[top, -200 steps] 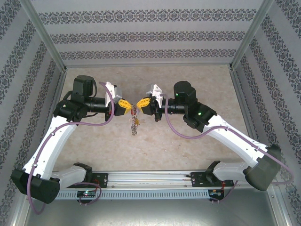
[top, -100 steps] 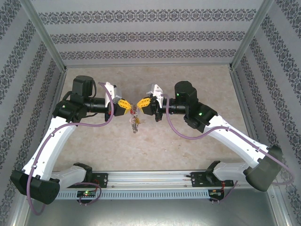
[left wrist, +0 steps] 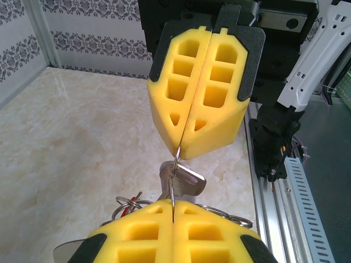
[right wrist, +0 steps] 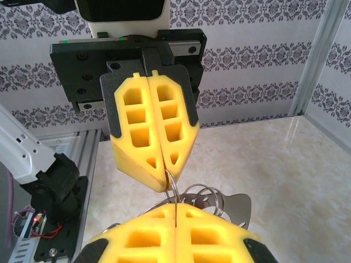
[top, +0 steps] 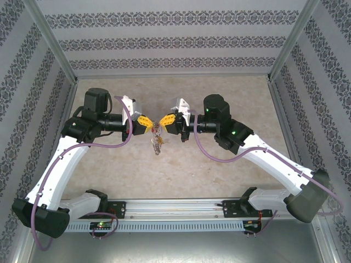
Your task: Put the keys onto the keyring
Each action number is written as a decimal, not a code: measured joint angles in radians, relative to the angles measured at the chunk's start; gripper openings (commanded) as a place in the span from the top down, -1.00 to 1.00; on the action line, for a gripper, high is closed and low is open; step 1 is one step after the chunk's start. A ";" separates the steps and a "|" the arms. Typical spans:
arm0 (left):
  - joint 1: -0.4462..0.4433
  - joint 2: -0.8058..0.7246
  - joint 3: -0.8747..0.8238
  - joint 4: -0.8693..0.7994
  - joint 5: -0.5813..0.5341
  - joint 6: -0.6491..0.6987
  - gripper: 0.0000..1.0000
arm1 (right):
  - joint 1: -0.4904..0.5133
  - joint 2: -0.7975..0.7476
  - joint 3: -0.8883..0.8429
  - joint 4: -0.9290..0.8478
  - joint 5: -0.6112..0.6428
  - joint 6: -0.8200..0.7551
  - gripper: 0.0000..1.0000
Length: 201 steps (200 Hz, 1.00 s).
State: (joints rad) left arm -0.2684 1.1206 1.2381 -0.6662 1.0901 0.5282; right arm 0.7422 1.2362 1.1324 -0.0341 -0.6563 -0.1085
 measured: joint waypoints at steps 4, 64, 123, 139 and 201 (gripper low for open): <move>0.000 0.000 0.000 0.000 0.000 0.000 1.00 | 0.000 0.000 0.000 0.000 0.000 0.000 1.00; 0.000 -0.002 0.000 0.000 0.000 0.000 1.00 | 0.000 0.005 0.000 0.000 0.000 0.000 1.00; 0.000 -0.005 0.000 0.000 0.000 0.000 1.00 | 0.000 0.007 0.000 0.000 0.000 0.000 1.00; 0.000 -0.005 0.000 0.000 0.000 0.000 1.00 | 0.000 0.007 0.000 0.000 0.000 0.000 1.00; 0.000 -0.005 0.000 0.000 -0.001 0.000 1.00 | 0.000 0.014 0.004 0.004 -0.001 0.000 1.00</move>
State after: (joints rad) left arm -0.2684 1.1152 1.2377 -0.6662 1.0889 0.5282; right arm 0.7422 1.2507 1.1366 -0.0303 -0.6571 -0.1089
